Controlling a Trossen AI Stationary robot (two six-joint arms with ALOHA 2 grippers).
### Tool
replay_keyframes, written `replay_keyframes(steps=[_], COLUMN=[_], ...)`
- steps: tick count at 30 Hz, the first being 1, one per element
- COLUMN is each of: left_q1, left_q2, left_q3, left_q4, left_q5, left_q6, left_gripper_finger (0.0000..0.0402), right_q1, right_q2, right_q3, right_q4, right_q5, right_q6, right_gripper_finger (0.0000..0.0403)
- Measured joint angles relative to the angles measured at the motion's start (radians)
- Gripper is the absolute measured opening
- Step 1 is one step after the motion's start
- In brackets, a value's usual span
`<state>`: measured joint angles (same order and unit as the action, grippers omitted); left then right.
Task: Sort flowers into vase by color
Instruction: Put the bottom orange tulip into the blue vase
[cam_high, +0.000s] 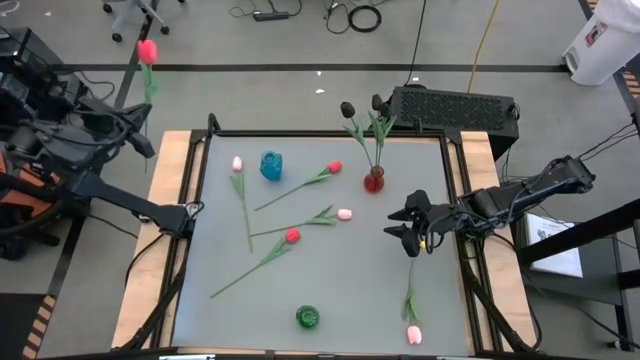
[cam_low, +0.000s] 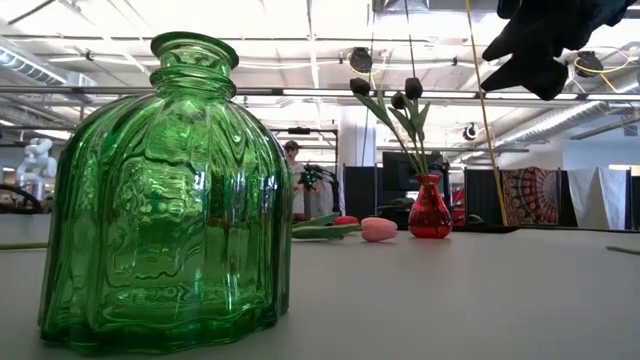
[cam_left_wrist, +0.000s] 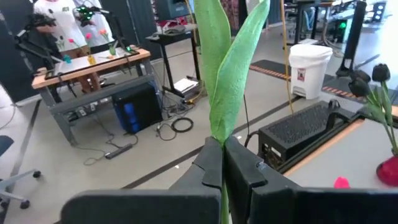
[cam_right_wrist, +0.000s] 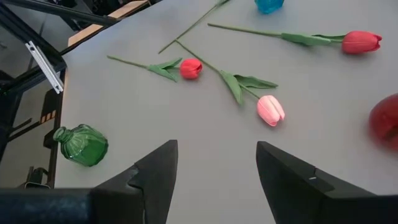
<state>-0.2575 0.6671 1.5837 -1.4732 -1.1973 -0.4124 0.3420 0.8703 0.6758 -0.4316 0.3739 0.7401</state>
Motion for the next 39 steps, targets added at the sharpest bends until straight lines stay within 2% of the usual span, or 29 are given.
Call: replay_keyframes(steps=[3, 10, 17, 33, 39], left_q1=[-0.023, -0.080, -0.149, -0.293, -0.329], left_q2=[-0.062, -0.201, -0.278, -0.342, -0.342], left_q3=[-0.074, -0.271, -0.443, -0.659, -0.731], left_q4=[0.016, 0.180, 0.305, 0.528, 0.557], left_q5=[0.001, 0.002, -0.010, -0.246, -0.278], left_q6=[-0.001, 0.001, 0.002, -0.002, -0.095], left_gripper_finger=[0.0001, 0.0001, 0.0001, 0.0001, 0.0001], right_q1=[0.000, 0.000, 0.000, 0.000, 0.000], right_q2=[0.000, 0.000, 0.000, 0.000, 0.000], right_q3=[0.000, 0.000, 0.000, 0.000, 0.000], right_q4=[0.000, 0.000, 0.001, 0.001, 0.001], right_q5=[0.000, 0.000, -0.001, -0.004, -0.005], right_q6=[0.000, 0.000, 0.000, 0.000, 0.000], right_gripper_finger=[0.0210, 0.0210, 0.0210, 0.0210, 0.0210])
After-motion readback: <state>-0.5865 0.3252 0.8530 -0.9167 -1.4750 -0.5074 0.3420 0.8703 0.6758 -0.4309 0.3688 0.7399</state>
